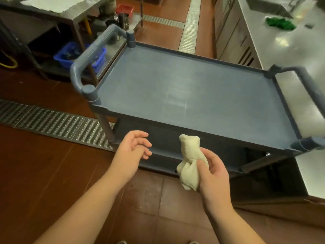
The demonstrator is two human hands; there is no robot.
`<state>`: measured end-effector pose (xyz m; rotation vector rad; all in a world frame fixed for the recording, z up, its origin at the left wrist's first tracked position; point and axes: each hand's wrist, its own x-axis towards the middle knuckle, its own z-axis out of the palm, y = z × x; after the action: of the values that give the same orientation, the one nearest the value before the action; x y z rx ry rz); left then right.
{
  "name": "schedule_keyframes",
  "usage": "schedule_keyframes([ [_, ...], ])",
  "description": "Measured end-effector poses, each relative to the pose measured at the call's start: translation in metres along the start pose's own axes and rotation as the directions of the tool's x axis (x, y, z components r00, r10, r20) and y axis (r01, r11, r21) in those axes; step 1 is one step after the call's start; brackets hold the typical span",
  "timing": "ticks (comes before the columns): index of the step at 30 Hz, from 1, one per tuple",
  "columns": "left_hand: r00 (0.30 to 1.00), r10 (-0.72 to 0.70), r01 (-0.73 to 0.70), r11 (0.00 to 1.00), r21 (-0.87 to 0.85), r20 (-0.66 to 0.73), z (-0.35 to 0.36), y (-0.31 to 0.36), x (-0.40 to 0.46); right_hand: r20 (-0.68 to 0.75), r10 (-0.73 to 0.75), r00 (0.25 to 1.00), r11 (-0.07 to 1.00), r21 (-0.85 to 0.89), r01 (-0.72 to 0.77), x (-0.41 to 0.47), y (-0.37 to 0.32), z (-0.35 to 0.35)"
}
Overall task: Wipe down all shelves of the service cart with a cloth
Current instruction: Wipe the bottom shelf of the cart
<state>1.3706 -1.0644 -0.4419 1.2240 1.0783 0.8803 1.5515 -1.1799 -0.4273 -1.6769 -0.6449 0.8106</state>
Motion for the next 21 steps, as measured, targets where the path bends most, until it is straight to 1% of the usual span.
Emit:
schedule_keyframes([
  [3,0.998,0.056,-0.055,0.998,-0.011,0.012,0.017,-0.072,0.018,0.025,-0.033,0.999,0.999,0.005,0.033,0.022,0.070,0.003],
  [8,0.994,0.110,-0.110,0.993,-0.051,0.003,0.041,-0.198,0.065,0.090,-0.060,0.994,0.998,0.027,0.058,0.070,0.195,0.018],
  [11,0.975,0.219,-0.217,0.975,-0.049,0.031,0.048,-0.251,0.095,0.090,-0.135,0.987,0.990,0.044,0.131,0.105,0.252,0.028],
  [14,0.954,0.296,-0.292,0.954,-0.066,0.057,0.047,-0.287,0.117,0.091,-0.185,0.978,0.981,0.073,0.179,0.131,0.293,0.036],
  [19,0.944,0.327,-0.321,0.942,-0.098,0.053,0.037,-0.319,0.129,0.127,-0.235,0.964,0.969,0.106,0.222,0.145,0.327,0.041],
  [21,0.939,0.338,-0.331,0.938,-0.104,0.061,0.034,-0.334,0.131,0.168,-0.228,0.959,0.969,0.134,0.207,0.146,0.344,0.044],
])
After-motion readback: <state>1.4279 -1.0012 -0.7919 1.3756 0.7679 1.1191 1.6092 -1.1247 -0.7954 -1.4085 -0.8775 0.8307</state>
